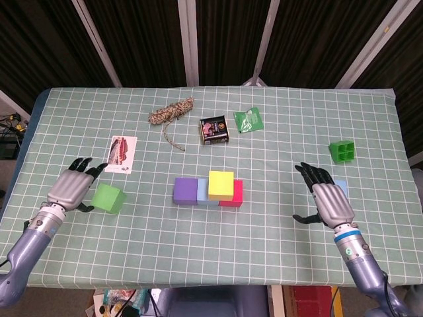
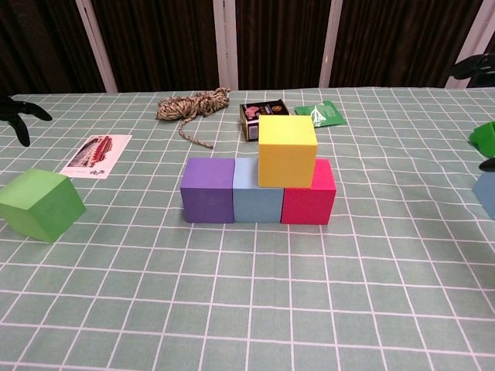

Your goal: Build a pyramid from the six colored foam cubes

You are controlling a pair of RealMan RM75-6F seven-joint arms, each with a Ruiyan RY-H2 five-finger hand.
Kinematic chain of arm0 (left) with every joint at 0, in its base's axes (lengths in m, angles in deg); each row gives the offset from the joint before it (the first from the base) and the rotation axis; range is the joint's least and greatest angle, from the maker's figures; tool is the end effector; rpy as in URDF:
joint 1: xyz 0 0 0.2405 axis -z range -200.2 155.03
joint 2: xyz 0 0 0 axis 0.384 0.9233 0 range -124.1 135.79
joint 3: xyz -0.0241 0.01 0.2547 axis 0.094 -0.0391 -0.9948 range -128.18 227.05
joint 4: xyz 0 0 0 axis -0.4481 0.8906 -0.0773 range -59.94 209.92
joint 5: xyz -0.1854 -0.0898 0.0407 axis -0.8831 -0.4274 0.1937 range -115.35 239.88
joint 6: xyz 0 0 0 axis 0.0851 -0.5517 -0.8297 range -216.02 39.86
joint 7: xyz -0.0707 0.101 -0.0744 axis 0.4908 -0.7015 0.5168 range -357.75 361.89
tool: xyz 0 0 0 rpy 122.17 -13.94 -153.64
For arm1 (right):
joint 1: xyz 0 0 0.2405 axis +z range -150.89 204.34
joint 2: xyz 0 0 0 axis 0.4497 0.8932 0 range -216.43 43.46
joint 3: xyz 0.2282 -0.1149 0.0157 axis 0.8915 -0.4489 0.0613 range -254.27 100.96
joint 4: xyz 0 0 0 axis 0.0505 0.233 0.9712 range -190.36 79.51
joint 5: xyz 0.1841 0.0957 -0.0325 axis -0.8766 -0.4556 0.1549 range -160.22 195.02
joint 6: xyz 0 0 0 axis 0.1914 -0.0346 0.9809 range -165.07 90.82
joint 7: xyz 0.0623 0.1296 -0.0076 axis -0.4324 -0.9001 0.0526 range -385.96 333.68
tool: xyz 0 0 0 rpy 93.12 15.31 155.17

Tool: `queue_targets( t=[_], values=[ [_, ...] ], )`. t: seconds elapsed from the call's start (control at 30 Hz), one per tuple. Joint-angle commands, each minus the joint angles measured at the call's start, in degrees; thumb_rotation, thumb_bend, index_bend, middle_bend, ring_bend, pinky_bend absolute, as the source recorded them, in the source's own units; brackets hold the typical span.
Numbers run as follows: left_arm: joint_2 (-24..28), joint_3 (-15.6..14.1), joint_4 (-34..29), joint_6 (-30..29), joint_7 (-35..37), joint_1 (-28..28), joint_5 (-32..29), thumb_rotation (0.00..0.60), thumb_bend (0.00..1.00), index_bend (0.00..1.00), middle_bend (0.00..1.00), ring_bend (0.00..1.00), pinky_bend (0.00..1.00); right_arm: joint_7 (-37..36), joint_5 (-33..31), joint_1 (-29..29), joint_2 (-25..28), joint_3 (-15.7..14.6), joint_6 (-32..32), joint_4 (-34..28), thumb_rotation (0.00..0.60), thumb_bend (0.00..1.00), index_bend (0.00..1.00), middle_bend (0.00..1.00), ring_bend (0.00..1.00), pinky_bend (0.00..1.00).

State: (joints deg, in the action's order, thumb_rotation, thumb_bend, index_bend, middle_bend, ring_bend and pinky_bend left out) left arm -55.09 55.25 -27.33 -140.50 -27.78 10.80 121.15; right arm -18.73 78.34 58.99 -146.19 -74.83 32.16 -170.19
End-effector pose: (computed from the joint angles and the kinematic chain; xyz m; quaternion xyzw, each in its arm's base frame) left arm -0.2307 0.3052 0.1067 -0.7602 -0.3515 -0.2100 0.5045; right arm -0.1943 -0.2717 0.1195 0.6332 -0.4917 0.3883 0.4544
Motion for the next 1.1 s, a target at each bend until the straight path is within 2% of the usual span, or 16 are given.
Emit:
queue_targets(
  t=[0.03, 0.47, 0.8, 0.9, 1.1],
  values=[
    [-0.6, -0.4, 0.5, -0.5, 0.0, 0.1, 0.1, 0.6, 0.05, 0.01, 0.23, 0.0, 0.05, -0.1, -0.1, -0.3, -0.1, 0.4, -0.3, -0.1, 0.6, 0.13, 0.0, 0.0, 0.0, 0.0],
    [-4.6, -2.9, 4.6, 0.0, 0.4, 1.3, 4.7, 0.6, 0.05, 0.01, 0.2, 0.0, 0.05, 0.0, 0.0, -1.6, -0.4, 2.2, -1.3, -0.5, 0.6, 0.13, 0.0, 0.0, 0.0, 0.0],
    [-6.5, -3.8, 6.7, 0.6, 1.3, 2.0, 5.7, 0.6, 0.06, 0.01, 0.23, 0.0, 0.05, -0.2, 0.0, -2.4, -0.2, 3.4, -2.1, -0.9, 0.6, 0.13, 0.0, 0.0, 0.0, 0.0],
    [-7.1, -4.0, 7.1, 0.7, 1.2, 2.1, 5.4, 0.6, 0.12, 0.01, 0.26, 0.0, 0.05, -0.3, 0.1, -2.7, -0.3, 3.6, -2.2, -1.0, 0.6, 0.13, 0.0, 0.0, 0.0, 0.0],
    [-7.9, -4.1, 7.3, 0.5, 1.6, 2.1, 4.6, 0.6, 0.33, 0.05, 0.33, 0.0, 0.05, -0.6, 0.3, -3.2, -0.2, 4.2, -2.3, -1.1, 0.6, 0.13, 0.0, 0.0, 0.0, 0.0]
  ],
)
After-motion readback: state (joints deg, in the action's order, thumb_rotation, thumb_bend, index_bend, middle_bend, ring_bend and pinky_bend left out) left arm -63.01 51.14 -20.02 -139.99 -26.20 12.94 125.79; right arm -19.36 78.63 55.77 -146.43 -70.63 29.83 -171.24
